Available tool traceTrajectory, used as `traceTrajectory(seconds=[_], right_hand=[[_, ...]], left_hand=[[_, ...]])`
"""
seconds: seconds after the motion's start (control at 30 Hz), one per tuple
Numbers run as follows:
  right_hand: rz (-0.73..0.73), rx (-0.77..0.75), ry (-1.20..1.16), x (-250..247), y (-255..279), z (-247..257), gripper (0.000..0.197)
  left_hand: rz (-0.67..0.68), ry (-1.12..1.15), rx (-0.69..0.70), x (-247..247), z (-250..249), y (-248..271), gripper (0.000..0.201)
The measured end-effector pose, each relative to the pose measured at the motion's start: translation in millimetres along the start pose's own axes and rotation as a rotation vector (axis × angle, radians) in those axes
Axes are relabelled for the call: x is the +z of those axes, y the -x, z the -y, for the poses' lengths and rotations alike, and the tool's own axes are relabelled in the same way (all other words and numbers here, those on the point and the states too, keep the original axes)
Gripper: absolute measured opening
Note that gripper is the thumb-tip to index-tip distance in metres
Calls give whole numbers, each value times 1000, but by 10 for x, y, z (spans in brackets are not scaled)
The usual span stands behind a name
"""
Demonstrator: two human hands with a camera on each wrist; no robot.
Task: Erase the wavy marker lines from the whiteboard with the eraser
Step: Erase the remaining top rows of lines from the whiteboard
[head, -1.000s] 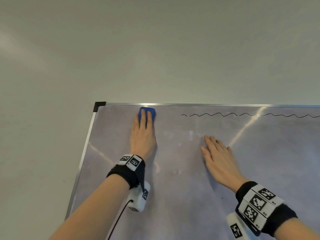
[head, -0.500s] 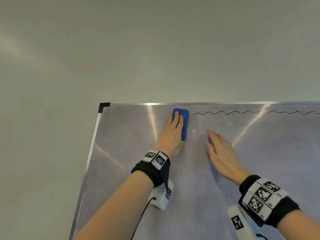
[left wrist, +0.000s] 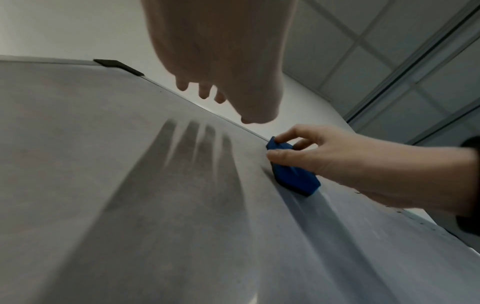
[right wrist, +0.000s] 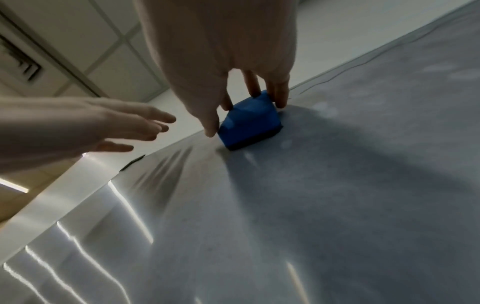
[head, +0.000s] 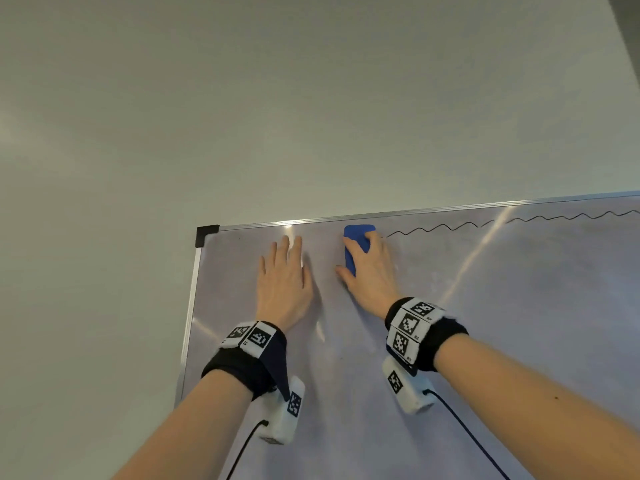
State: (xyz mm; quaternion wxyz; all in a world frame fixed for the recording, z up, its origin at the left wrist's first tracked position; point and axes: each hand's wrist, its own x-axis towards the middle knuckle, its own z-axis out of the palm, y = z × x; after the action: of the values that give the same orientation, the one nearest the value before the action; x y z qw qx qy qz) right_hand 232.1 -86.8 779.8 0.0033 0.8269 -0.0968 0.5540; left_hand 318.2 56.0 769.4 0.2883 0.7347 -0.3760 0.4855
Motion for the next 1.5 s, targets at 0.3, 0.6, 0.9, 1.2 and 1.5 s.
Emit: traceTrajectory(seconds=[0.3,0.6,0.9,1.2,1.5], right_hand=[[-47,-116,85,-179,-27,-371,52],[-204,201,120,-418,79,-887,52],[-99,-121,135,-242,214,-637,52],[-263,171,127,-327,79,-893,53],[-117,-147,174,-300,36,-723,51]], left_hand=[[5,-33,75,224,-137,-151,53],[3,-143,239,325,-137,-175,54],[13,-152,285,325,-43,-162,53],[-1,-170,295,394,-8,-169,55],[-40,-209,254,416,-91,-176,63]])
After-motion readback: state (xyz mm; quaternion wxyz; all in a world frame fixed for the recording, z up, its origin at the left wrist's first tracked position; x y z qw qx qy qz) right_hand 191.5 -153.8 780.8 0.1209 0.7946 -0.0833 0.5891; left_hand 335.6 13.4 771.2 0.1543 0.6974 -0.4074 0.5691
